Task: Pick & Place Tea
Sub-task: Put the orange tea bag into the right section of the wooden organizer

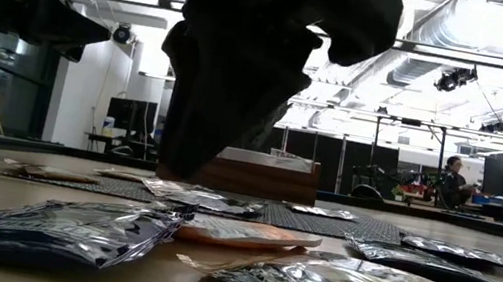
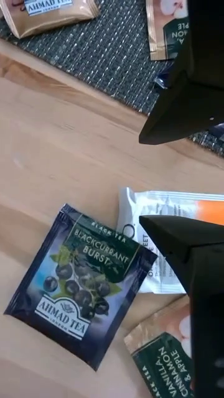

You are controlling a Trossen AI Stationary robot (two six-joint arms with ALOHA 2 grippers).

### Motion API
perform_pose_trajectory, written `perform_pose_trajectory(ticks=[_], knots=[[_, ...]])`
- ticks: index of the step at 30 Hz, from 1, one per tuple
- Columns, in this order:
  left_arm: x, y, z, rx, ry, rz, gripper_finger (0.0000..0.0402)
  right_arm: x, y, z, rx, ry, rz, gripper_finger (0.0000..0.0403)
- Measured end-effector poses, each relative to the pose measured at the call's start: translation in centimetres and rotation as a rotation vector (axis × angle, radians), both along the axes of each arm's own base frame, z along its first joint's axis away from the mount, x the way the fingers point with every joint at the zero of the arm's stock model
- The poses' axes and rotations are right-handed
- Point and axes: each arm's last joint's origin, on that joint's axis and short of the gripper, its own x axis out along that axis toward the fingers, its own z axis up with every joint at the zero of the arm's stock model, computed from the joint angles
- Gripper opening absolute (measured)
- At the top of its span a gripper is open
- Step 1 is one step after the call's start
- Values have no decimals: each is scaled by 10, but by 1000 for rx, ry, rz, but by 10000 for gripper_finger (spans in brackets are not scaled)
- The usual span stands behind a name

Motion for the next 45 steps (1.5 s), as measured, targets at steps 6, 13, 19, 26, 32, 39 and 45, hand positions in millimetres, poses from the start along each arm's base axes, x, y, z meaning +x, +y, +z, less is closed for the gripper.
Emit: perform_pose_trajectory(ticks=[6,13,19,26,32,39,45], knots=[[0,0,0,0,0,0,1,2,1,-10,22,17,7,193],[0,0,0,0,-1,0,1,3,2,-11,22,11,7,193],[0,0,0,0,0,0,1,6,3,-23,34,15,-3,193],[0,0,0,0,-1,0,1,7,3,-29,64,30,-41,193],[0,0,0,0,0,0,1,8,1,-32,88,47,-66,180],[0,0,0,0,0,0,1,9,0,-38,104,67,-63,137],[0,0,0,0,-1,0,1,9,-1,-39,105,70,-74,98]])
